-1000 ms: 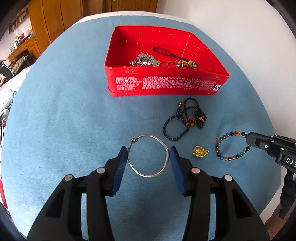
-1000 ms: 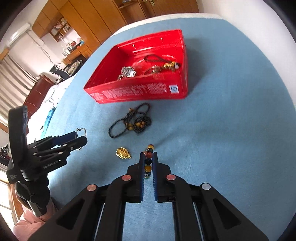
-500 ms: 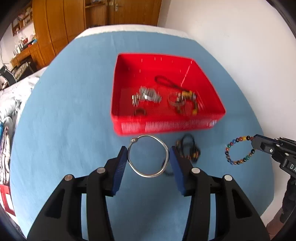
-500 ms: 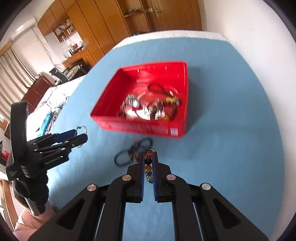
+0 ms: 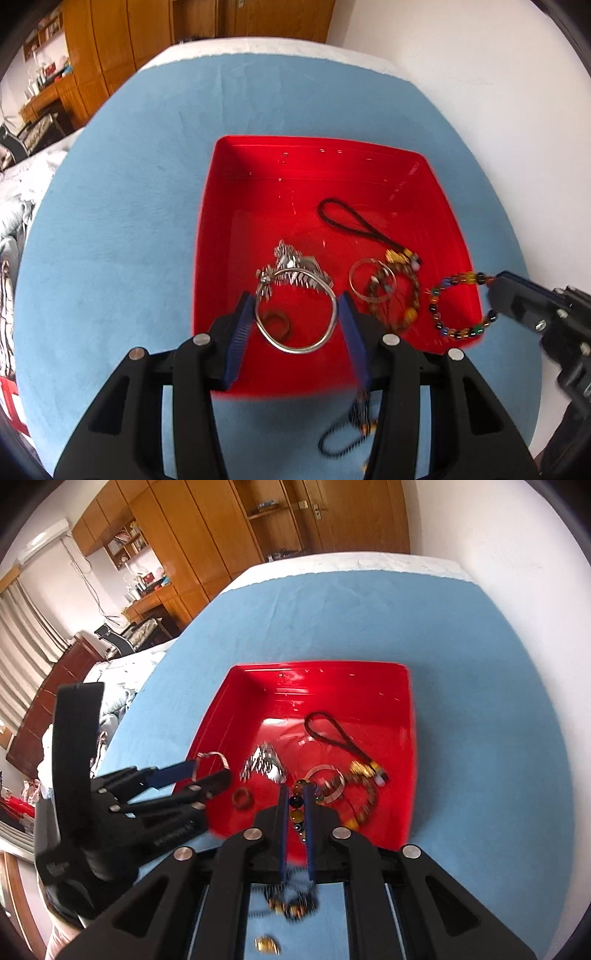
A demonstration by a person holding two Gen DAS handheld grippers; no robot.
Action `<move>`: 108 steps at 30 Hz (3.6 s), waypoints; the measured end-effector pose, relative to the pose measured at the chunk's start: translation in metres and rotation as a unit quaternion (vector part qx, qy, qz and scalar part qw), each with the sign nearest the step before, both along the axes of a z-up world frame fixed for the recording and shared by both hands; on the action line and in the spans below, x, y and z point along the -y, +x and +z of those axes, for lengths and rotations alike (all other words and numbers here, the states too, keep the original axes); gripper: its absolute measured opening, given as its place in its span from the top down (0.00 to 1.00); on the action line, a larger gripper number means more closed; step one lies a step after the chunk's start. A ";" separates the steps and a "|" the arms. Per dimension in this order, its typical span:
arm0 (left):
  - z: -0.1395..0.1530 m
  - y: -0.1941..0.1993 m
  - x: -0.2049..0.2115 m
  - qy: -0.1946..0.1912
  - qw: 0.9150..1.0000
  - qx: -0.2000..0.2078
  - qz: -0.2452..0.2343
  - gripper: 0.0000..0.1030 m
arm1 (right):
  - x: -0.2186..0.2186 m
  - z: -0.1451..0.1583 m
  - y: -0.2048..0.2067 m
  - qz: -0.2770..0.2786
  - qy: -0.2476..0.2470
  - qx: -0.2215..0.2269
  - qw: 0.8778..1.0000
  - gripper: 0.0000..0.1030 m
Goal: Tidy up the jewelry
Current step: 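Carry the bangle into the red tin with the left tool while the right tool releases the bracelet there, then withdraw both open tools from the tin toward the gold pendant, then grasp the gold pendant with the right tool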
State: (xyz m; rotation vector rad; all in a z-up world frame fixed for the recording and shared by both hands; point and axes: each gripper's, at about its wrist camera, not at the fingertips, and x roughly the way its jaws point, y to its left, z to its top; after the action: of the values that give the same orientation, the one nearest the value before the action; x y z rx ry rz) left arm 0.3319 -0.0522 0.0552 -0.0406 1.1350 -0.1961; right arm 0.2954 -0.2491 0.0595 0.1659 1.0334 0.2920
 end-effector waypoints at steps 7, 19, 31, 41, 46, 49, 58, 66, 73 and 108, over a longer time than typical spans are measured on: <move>-0.032 0.044 0.008 0.016 0.999 -0.027 0.016 0.54 | 0.000 -0.055 0.070 -0.011 0.001 -0.037 0.999 0.92; -0.017 0.020 0.001 0.011 1.000 0.007 0.010 0.32 | 0.040 -0.036 0.042 -0.037 -0.015 0.039 0.998 0.86; 0.016 -0.073 -0.038 0.028 0.997 0.066 0.028 0.11 | 0.021 -0.037 -0.060 0.007 -0.014 0.026 1.000 0.42; -0.015 -0.140 -0.052 0.044 0.998 0.045 0.032 0.09 | 0.009 -0.063 -0.122 0.024 -0.008 -0.022 0.999 0.15; -0.019 -0.167 -0.061 0.037 0.998 0.040 0.030 0.09 | 0.005 -0.072 -0.145 0.027 -0.007 -0.031 0.999 0.09; -0.018 -0.181 -0.064 0.032 0.998 0.042 0.034 0.09 | 0.004 -0.074 -0.157 0.023 -0.009 -0.031 0.999 0.07; -0.020 -0.211 -0.061 0.030 0.998 0.046 0.024 0.09 | -0.008 -0.081 -0.173 0.048 -0.003 -0.039 0.998 0.06; -0.020 -0.221 -0.062 0.030 0.998 0.047 0.025 0.09 | -0.013 -0.088 -0.176 0.058 -0.004 -0.042 0.997 0.06; -0.022 -0.223 -0.064 0.032 0.998 0.046 0.026 0.09 | -0.016 -0.092 -0.178 0.060 -0.013 -0.043 0.997 0.06; -0.057 -0.192 -0.074 0.034 0.998 -0.004 0.048 0.09 | -0.053 -0.122 -0.142 0.144 -0.087 -0.058 0.984 0.71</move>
State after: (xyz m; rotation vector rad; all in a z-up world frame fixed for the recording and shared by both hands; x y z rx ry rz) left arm 0.1400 0.0221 -0.0019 -0.0353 1.1446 -0.0722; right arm 0.1538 -0.1959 -0.0628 -0.1281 1.1951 0.4567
